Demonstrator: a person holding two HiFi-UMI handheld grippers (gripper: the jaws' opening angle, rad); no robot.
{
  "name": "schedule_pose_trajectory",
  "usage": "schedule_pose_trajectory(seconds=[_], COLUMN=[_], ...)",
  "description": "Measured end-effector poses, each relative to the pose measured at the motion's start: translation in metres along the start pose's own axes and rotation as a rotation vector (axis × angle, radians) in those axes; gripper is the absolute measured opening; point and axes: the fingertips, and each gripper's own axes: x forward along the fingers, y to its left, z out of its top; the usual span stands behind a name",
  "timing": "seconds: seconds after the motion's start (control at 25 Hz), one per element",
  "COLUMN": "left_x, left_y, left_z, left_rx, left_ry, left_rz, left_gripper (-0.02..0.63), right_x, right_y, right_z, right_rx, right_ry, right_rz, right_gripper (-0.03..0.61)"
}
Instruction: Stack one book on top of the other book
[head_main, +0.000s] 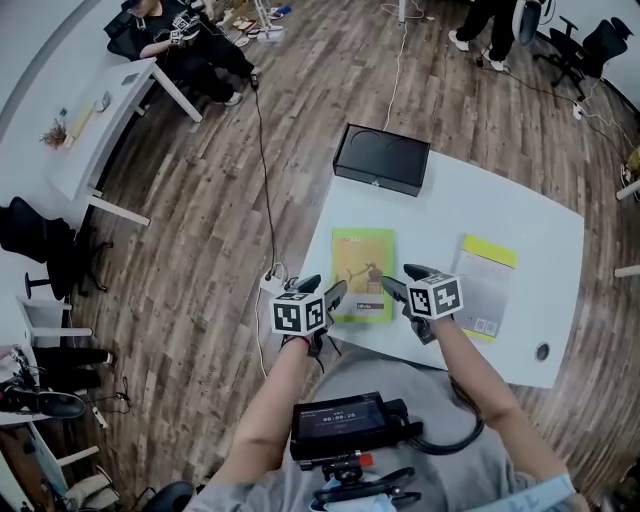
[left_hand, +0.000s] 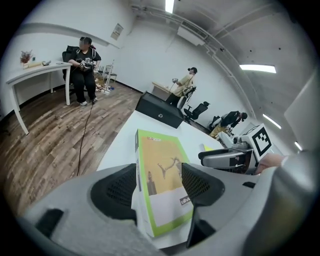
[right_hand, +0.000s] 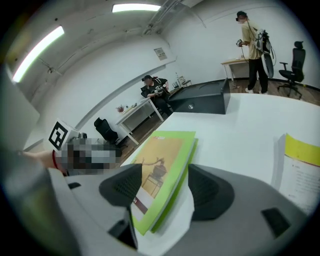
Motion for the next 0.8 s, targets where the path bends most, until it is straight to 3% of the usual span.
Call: schedule_pose_trajectory(seconds=[0.36, 0.8], left_x=[0.028, 0.045], left_y=[0.015, 0.011], left_z=[-0.016, -0.023], left_rx=[0.047, 0.107], left_ry=[0.115, 0.194], left_rz=[0.003, -0.004], left_gripper=[0.272, 0.271], right_x=[0.028, 0.046], right_y=[-0.010, -0.002], right_z=[-0.017, -0.028], right_rx=[0.137, 0.120], right_ry=[0.039, 0.122], right_rz=[-0.041, -0.054], right_gripper=[0.262, 0.261])
